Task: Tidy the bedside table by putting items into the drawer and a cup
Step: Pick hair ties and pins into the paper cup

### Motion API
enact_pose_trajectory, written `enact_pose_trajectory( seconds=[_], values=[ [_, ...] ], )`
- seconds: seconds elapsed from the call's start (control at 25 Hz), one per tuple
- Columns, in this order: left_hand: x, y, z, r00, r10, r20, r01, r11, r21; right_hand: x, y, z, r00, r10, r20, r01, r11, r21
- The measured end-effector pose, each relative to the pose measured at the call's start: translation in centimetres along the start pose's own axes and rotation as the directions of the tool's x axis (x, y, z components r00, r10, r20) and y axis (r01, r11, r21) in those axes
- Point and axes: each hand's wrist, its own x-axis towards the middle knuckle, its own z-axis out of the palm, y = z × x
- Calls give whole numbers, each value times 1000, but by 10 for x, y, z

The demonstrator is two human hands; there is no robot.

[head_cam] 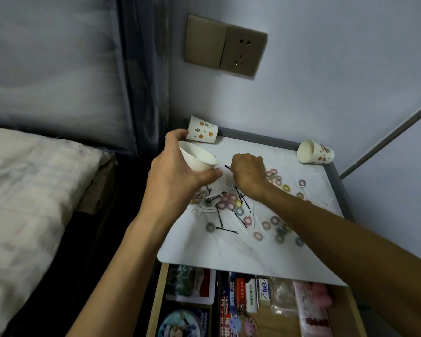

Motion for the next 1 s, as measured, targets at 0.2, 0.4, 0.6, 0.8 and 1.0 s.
enact_pose_trajectory(
  seconds=[0.2, 0.4, 0.6, 0.8, 1.0],
  values=[
    [-2, 0, 1, 1000, 13, 8, -13, 1000, -12, -4, 8, 7, 986, -167, 24, 168, 976, -138],
    [-3, 0, -3, 1000, 11, 10, -11, 1000, 12, 8, 24, 9, 996, -84, 13, 81, 983, 164],
    [-2, -1, -2, 1000, 5, 17, -5, 1000, 16, 8, 40, -46, 1000, -10, 13, -4, 622, 783],
    [-1, 1, 6, 999, -21, 30, 20, 999, 34, -29, 24, -141, 905, -407, -122, 365, 598, 713],
    [-3, 6, 13, 998, 2, 58, -4, 999, 41, -54, 6, -148, 817, -548, -179, 512, 546, 663]
  ],
)
